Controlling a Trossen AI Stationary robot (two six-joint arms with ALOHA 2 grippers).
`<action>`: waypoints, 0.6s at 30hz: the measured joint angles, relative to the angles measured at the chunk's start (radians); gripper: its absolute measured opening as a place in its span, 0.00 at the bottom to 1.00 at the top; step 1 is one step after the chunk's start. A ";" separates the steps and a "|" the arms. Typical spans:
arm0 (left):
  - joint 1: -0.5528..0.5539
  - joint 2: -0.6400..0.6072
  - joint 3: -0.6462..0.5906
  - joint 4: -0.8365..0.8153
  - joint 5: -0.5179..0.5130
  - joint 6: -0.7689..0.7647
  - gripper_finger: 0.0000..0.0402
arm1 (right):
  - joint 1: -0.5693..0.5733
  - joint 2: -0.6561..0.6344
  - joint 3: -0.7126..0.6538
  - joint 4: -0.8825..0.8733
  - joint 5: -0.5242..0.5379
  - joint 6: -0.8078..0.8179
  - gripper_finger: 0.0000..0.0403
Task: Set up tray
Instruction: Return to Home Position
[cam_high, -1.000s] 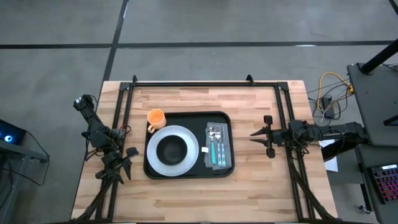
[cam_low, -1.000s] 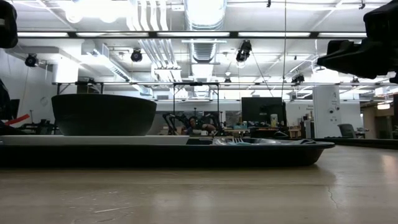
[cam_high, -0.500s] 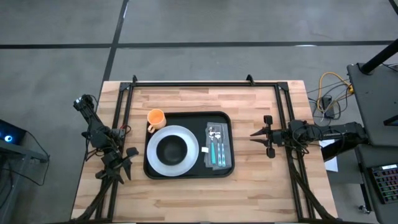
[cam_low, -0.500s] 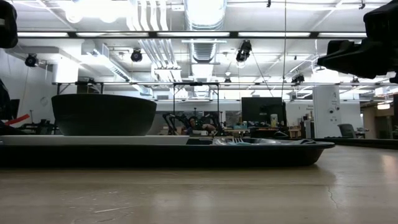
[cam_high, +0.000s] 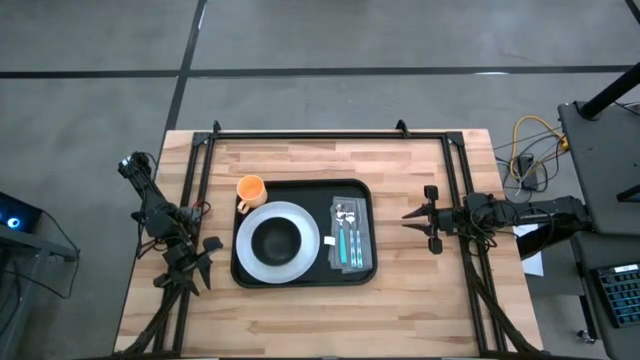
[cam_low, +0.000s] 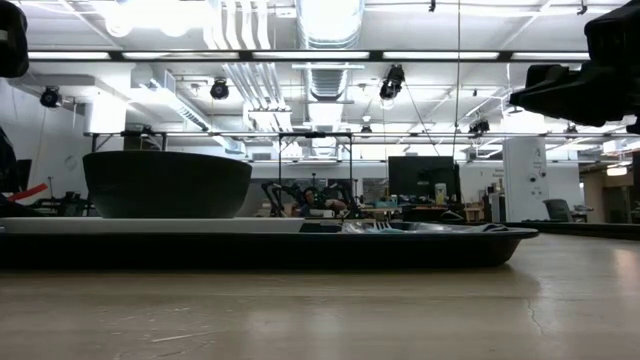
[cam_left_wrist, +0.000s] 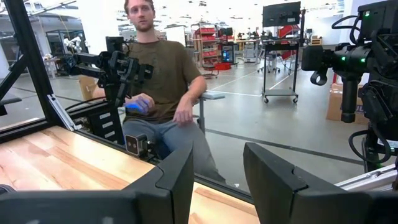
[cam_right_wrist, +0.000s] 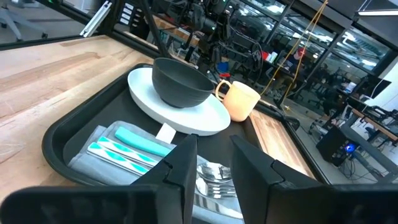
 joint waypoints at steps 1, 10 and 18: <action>0.000 0.000 0.000 0.000 0.000 0.000 0.30 | 0.000 0.000 0.000 0.000 0.000 0.000 0.20; 0.000 0.000 0.000 0.000 0.000 0.000 0.30 | 0.000 0.000 0.000 0.000 0.000 0.000 0.17; 0.000 0.000 0.000 0.000 0.000 0.000 0.30 | 0.000 0.000 0.000 0.000 0.000 0.000 0.20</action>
